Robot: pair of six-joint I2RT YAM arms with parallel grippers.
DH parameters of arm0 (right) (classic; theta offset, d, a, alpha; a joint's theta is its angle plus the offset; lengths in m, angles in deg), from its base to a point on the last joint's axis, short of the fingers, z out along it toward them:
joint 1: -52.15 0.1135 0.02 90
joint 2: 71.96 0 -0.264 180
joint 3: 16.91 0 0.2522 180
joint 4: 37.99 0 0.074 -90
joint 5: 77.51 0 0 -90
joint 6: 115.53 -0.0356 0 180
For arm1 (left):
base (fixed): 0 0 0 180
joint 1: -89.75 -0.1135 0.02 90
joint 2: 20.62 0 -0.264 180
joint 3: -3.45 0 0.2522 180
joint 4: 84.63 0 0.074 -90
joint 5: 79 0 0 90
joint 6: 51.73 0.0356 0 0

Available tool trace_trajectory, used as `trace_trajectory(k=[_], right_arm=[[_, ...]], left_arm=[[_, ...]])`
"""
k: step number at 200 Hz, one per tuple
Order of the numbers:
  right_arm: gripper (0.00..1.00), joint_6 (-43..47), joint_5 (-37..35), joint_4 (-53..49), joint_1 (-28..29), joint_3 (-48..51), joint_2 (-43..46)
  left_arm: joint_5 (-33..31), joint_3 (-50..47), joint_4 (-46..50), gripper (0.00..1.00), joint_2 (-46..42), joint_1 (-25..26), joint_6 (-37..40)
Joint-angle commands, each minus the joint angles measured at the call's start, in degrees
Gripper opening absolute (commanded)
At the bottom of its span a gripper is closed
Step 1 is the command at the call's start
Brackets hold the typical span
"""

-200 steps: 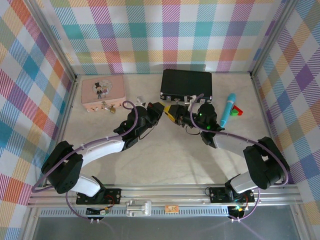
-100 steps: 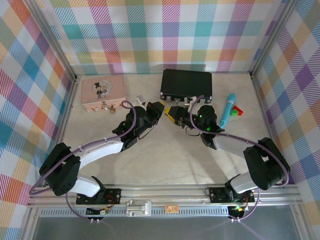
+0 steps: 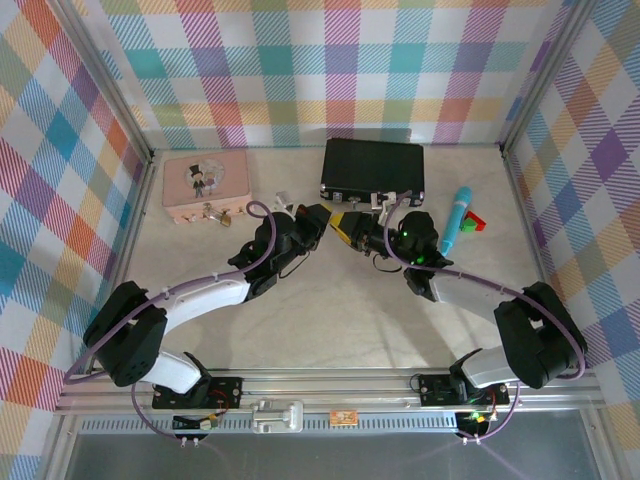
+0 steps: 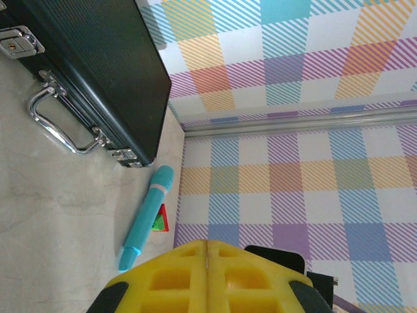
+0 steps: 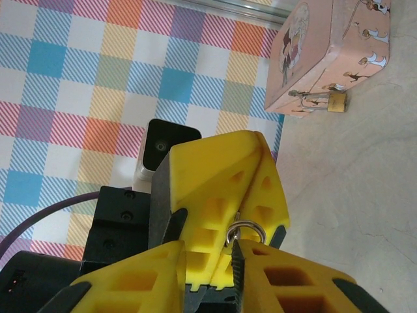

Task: Unlock the padlock with the key

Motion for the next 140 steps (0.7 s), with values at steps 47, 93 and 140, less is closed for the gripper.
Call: trace_trajectory(k=[47, 93, 140], right_arm=[[0.23, -2.5, 0.8, 7.3, 0.8, -1.1, -3.5], [0.24, -2.8, 0.3, 5.5, 0.8, -0.9, -4.7], [0.25, 2.4, -2.1, -3.1, 0.8, -0.5, -0.8]], left_arm=[[2.1, 1.1, -2.6, 0.00, 0.9, 0.7, -1.9], [1.8, 0.4, -5.3, 0.00, 0.5, 0.7, -2.1], [0.6, -0.6, -3.3, 0.00, -1.2, 0.7, -0.9]])
